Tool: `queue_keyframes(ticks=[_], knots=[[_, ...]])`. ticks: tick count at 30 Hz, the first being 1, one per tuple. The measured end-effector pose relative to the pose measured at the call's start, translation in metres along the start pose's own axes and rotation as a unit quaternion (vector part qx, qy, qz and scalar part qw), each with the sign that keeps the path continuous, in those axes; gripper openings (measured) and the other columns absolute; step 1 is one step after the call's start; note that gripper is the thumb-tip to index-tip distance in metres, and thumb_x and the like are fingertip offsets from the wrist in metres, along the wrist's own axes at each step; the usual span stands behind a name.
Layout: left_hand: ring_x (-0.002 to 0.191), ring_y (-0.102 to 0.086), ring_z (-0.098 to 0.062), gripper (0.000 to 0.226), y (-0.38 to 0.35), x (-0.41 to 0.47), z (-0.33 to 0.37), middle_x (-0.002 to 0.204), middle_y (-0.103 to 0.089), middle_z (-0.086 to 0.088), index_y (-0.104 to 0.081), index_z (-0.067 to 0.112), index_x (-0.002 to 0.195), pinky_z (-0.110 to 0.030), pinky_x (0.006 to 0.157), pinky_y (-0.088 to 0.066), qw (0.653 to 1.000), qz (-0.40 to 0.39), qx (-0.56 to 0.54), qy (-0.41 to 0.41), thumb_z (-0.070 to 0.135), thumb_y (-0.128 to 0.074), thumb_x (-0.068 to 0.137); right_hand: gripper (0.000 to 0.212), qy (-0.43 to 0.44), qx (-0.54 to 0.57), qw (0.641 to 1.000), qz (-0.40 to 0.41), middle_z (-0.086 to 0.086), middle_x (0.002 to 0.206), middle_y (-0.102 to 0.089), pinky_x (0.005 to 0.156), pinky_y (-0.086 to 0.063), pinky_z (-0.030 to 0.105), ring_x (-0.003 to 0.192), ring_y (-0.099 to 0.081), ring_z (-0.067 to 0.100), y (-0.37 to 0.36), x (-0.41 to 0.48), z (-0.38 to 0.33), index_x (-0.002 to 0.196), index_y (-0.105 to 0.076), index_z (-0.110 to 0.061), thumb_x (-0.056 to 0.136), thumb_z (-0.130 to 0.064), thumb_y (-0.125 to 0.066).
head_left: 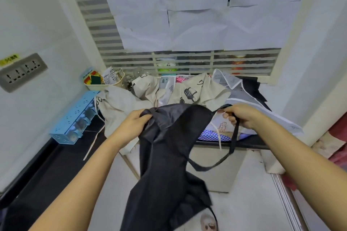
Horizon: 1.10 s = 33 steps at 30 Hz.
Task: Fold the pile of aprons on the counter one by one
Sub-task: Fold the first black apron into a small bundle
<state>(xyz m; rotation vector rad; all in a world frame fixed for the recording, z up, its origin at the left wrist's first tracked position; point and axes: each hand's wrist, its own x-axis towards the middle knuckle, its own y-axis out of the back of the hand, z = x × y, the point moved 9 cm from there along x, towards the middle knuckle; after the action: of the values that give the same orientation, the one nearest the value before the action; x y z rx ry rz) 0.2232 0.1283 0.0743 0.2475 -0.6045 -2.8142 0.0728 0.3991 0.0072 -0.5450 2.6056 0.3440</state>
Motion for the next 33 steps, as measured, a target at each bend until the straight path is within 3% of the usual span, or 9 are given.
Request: queue_keyframes(ticks=[2,4,9,11,14,22,26,30,33], knots=[[0.07,-0.064,-0.004,0.029,0.0,0.007,0.002,0.078,-0.069,0.006,-0.067,0.013,0.085,-0.015,0.065,-0.047,1.0,0.017,-0.013,0.013,0.014,-0.042,0.1,0.015,0.025,-0.066,0.994,0.087,0.014,0.094,-0.058,0.053,-0.039,0.023,0.065,-0.049,0.016,0.018,-0.001,-0.012,0.106,-0.055,-0.004,0.093,-0.001,-0.051],[0.078,-0.064,-0.011,0.029,-0.009,0.015,0.005,0.085,-0.07,0.0,-0.067,0.012,0.087,-0.023,0.071,-0.046,1.0,0.004,0.016,0.024,0.02,-0.041,0.1,0.051,0.094,-0.175,0.973,0.114,0.013,0.131,-0.046,0.077,-0.039,0.027,0.099,-0.049,0.021,0.011,-0.009,-0.03,0.133,-0.043,-0.012,0.087,-0.004,-0.062],[0.071,-0.054,-0.019,0.032,-0.042,0.032,0.024,0.078,-0.061,-0.013,-0.059,0.001,0.078,-0.03,0.066,-0.038,0.995,-0.049,0.078,0.024,0.02,-0.041,0.097,0.103,0.325,-0.25,0.911,-0.052,-0.006,0.154,-0.021,0.112,-0.024,0.028,0.139,-0.023,0.009,-0.103,-0.056,-0.069,0.149,-0.02,-0.033,0.068,-0.048,-0.08],[0.072,-0.056,-0.02,0.034,-0.05,0.039,0.034,0.077,-0.062,-0.014,-0.062,-0.005,0.084,-0.032,0.069,-0.04,0.993,-0.077,0.093,0.002,0.02,-0.044,0.095,0.083,0.373,-0.245,0.894,-0.029,-0.004,0.147,-0.038,0.112,-0.029,0.032,0.134,-0.034,0.009,-0.121,-0.054,-0.078,0.144,-0.034,-0.03,0.074,-0.04,-0.078],[0.062,-0.055,-0.01,0.029,-0.045,0.045,0.047,0.065,-0.06,-0.001,-0.066,0.004,0.076,-0.025,0.063,-0.042,0.984,-0.104,0.134,-0.061,0.027,-0.059,0.093,0.022,0.399,-0.235,0.885,0.052,-0.009,0.09,-0.064,0.089,-0.041,0.035,0.091,-0.057,0.012,-0.116,-0.048,-0.096,0.102,-0.065,-0.023,0.085,-0.012,-0.058],[0.069,-0.063,-0.003,0.018,-0.036,0.032,-0.044,0.064,-0.065,0.02,-0.065,0.026,0.068,-0.016,0.064,-0.047,0.896,-0.309,0.315,0.047,0.024,-0.081,0.074,0.018,0.347,-0.439,0.819,0.126,0.014,0.084,-0.061,0.063,-0.034,0.032,0.084,-0.057,0.031,-0.082,-0.034,-0.136,0.079,-0.055,-0.005,0.09,-0.009,-0.042],[0.078,-0.058,-0.015,0.021,-0.034,0.038,-0.072,0.074,-0.06,0.011,-0.057,0.024,0.068,-0.026,0.071,-0.047,0.875,-0.28,0.393,0.029,0.019,-0.076,0.076,0.023,0.196,-0.484,0.852,0.037,0.013,0.083,-0.061,0.065,-0.04,0.032,0.077,-0.055,0.025,-0.052,-0.009,-0.112,0.082,-0.061,0.0,0.091,-0.01,-0.042],[0.098,-0.067,-0.017,0.031,-0.045,0.02,-0.07,0.109,-0.072,-0.003,-0.068,0.012,0.105,-0.031,0.09,-0.052,0.875,-0.421,0.208,0.116,0.022,-0.079,0.077,0.02,0.084,-0.313,0.94,-0.106,0.016,0.087,-0.064,0.074,-0.047,0.036,0.078,-0.058,0.027,-0.031,-0.007,-0.088,0.088,-0.064,-0.003,0.083,-0.002,-0.044],[0.103,-0.067,-0.016,0.054,-0.053,0.007,-0.037,0.112,-0.071,0.0,-0.062,0.014,0.112,-0.027,0.09,-0.051,0.867,-0.48,0.016,0.133,0.043,-0.08,0.07,0.024,0.18,-0.277,0.944,-0.004,0.008,0.09,-0.066,0.084,-0.046,0.037,0.087,-0.06,0.024,0.005,-0.007,-0.113,0.091,-0.066,-0.009,0.09,0.0,-0.043]])
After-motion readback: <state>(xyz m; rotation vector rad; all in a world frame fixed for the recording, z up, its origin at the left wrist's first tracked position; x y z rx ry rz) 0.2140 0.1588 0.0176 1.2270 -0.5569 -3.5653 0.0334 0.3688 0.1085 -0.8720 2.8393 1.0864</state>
